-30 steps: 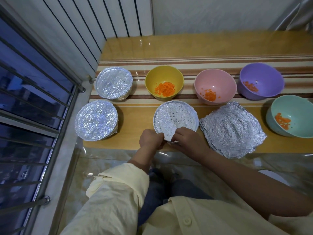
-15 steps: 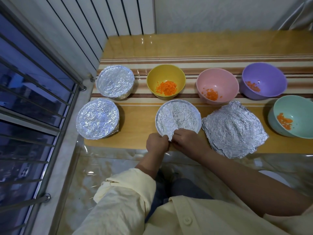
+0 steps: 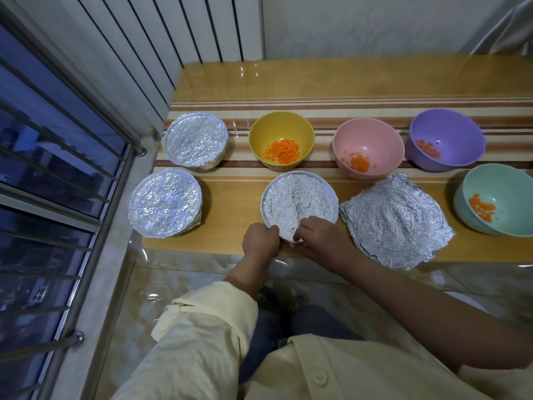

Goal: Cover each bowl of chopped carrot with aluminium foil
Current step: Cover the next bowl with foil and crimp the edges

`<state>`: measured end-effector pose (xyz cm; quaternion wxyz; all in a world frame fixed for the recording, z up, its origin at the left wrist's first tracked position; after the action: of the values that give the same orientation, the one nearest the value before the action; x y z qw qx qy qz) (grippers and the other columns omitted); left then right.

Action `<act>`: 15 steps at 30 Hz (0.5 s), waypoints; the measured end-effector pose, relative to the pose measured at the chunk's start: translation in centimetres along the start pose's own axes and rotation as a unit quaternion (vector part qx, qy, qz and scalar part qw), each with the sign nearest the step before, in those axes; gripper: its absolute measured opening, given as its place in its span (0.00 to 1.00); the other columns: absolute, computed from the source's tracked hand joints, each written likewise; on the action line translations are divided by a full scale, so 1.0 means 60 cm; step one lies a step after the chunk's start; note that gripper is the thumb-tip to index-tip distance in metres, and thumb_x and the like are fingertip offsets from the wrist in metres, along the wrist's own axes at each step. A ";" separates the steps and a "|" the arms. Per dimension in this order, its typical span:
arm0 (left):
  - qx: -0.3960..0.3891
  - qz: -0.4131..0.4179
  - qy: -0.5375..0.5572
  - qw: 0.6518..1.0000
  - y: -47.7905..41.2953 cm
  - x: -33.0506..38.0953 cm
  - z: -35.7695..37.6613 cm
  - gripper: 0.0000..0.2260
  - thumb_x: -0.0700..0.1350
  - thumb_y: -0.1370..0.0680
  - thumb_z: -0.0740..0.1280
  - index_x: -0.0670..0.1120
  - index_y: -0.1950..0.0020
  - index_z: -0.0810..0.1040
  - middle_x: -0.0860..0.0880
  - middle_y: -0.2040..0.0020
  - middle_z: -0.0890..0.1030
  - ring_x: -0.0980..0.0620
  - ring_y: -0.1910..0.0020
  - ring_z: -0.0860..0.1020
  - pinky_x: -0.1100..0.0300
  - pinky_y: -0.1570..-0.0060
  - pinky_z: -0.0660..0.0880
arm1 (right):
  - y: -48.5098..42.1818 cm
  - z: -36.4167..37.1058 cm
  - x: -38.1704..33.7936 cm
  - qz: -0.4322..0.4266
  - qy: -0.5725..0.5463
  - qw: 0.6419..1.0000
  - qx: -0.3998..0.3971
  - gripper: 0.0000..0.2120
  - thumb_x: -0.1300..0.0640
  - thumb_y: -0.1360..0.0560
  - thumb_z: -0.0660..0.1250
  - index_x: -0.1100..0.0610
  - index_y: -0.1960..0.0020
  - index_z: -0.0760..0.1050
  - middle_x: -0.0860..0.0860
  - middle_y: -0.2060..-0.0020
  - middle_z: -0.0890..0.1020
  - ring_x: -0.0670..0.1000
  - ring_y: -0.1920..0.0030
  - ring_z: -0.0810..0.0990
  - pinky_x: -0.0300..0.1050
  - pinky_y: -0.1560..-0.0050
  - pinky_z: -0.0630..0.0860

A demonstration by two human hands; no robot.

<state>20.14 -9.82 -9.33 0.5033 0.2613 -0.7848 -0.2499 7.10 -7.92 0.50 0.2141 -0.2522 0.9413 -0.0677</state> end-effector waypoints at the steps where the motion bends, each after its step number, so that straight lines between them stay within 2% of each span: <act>1: -0.002 0.000 -0.005 1.000 -0.007 -0.003 0.000 0.17 0.50 0.37 0.59 0.37 0.65 0.79 0.35 0.64 0.84 0.36 0.59 0.84 0.41 0.53 0.82 | 0.002 0.001 -0.001 -0.001 0.005 1.000 -0.002 0.09 0.59 0.35 0.78 0.58 0.63 0.77 0.52 0.66 0.77 0.52 0.65 0.76 0.41 0.69 0.67; 7: 0.005 -0.006 0.006 1.000 -0.001 -0.003 0.000 0.16 0.51 0.37 0.59 0.39 0.68 0.78 0.36 0.65 0.84 0.36 0.60 0.84 0.41 0.53 0.82 | -0.004 0.009 -0.009 -0.011 0.012 1.000 -0.010 0.10 0.61 0.35 0.77 0.59 0.66 0.76 0.51 0.69 0.76 0.52 0.68 0.75 0.43 0.72 0.68; 10: 0.003 -0.021 0.042 0.999 0.027 -0.004 0.005 0.17 0.53 0.32 0.63 0.40 0.70 0.78 0.37 0.66 0.83 0.35 0.62 0.83 0.42 0.53 0.82 | -0.003 0.008 -0.011 -0.028 0.018 0.999 -0.012 0.08 0.62 0.34 0.76 0.59 0.65 0.77 0.52 0.68 0.76 0.51 0.68 0.74 0.42 0.71 0.66; 13: -0.015 -0.037 0.073 0.997 0.042 -0.013 0.024 0.13 0.47 0.32 0.66 0.41 0.74 0.75 0.39 0.72 0.78 0.37 0.68 0.80 0.41 0.57 0.80 | -0.004 0.003 -0.016 -0.041 0.014 0.999 -0.001 0.09 0.59 0.28 0.65 0.59 0.67 0.75 0.52 0.69 0.75 0.52 0.68 0.74 0.43 0.71 0.66; 15: -0.017 -0.040 0.070 0.997 0.043 -0.012 0.030 0.10 0.45 0.31 0.65 0.42 0.70 0.74 0.41 0.70 0.78 0.40 0.65 0.79 0.40 0.53 0.80 | -0.006 0.002 -0.016 -0.038 0.013 0.999 0.003 0.13 0.56 0.27 0.60 0.59 0.67 0.75 0.52 0.69 0.75 0.52 0.68 0.74 0.44 0.71 0.66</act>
<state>18.33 -7.22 -8.78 0.5510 0.3011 -0.7320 -0.2644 8.09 -7.75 0.81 0.1999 -0.2860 0.9336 -0.0814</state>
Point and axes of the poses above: each hand's wrist, its own y-axis away from the middle knuckle, its own z-axis out of the palm, x = y × z, the point moved 10 cm from there along -y, towards the middle knuckle
